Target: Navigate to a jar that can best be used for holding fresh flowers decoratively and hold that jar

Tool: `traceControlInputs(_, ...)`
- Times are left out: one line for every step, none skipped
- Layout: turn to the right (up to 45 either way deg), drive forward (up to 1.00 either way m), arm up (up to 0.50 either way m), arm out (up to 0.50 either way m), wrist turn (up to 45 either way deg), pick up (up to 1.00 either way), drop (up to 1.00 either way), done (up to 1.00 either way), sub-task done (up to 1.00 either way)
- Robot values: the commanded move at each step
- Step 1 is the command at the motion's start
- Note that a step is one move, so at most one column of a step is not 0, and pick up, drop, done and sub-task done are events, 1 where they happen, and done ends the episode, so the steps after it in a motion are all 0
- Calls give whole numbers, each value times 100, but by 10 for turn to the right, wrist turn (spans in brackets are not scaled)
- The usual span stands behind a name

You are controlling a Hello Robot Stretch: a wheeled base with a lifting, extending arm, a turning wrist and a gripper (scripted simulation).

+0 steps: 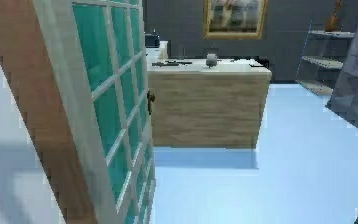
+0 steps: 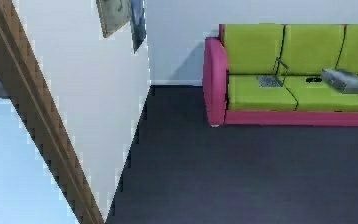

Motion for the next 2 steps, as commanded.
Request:
traceControlInputs(0,100,0,0,0,0,0,0,0)
traceControlInputs(60,0,0,0,0,0,0,0,0)
